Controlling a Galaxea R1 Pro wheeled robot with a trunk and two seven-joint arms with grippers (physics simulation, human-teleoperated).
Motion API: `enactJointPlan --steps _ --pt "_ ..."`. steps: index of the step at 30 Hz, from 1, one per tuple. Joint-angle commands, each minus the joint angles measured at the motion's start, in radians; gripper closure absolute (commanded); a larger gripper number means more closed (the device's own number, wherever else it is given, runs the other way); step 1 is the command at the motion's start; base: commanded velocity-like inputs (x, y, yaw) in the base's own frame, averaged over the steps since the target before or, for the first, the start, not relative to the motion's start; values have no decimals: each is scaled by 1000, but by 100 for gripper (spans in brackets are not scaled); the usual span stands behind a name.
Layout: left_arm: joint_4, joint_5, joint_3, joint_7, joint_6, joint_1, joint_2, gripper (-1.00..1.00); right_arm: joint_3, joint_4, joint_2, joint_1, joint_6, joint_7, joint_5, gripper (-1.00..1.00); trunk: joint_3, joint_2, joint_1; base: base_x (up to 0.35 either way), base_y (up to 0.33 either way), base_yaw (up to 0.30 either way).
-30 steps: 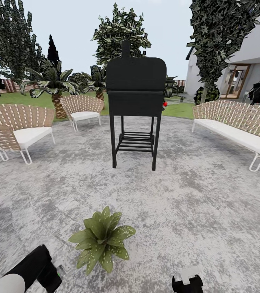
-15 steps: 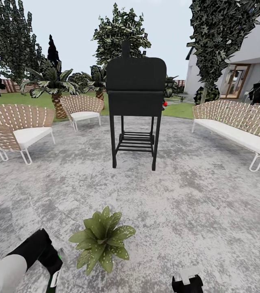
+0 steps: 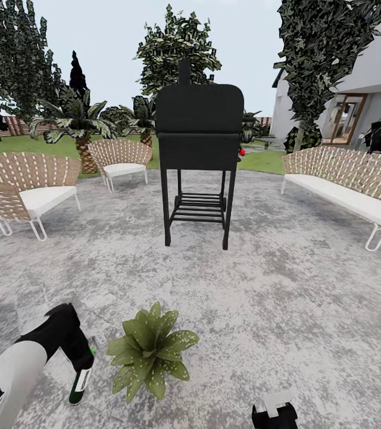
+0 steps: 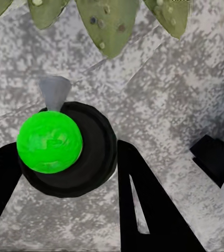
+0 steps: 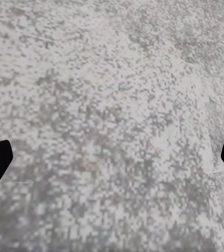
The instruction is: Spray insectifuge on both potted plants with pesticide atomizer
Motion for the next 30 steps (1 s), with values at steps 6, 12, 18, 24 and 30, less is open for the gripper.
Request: enactJointPlan --steps 6,12,18,24,30 --pt "-127 -103 -13 -162 11 4 -8 100 -8 1 1 -1 -3 -3 10 -100 -1 0 0 0 0 0" --pt "-123 -121 -69 -159 12 15 -45 100 -9 0 1 -1 -3 -4 8 -100 -1 0 0 0 0 0" --pt "-115 -128 -110 -155 18 16 -73 100 -9 0 1 -1 -3 -4 7 -100 -1 0 0 0 0 -169" --pt "-109 -128 -109 -153 17 22 -53 100 -9 0 1 -1 -3 -4 7 -100 -1 0 0 0 0 -29" --pt "-93 -126 -108 -151 17 23 -36 100 -9 0 1 -1 -3 -4 8 -100 -1 0 0 0 55 -1"
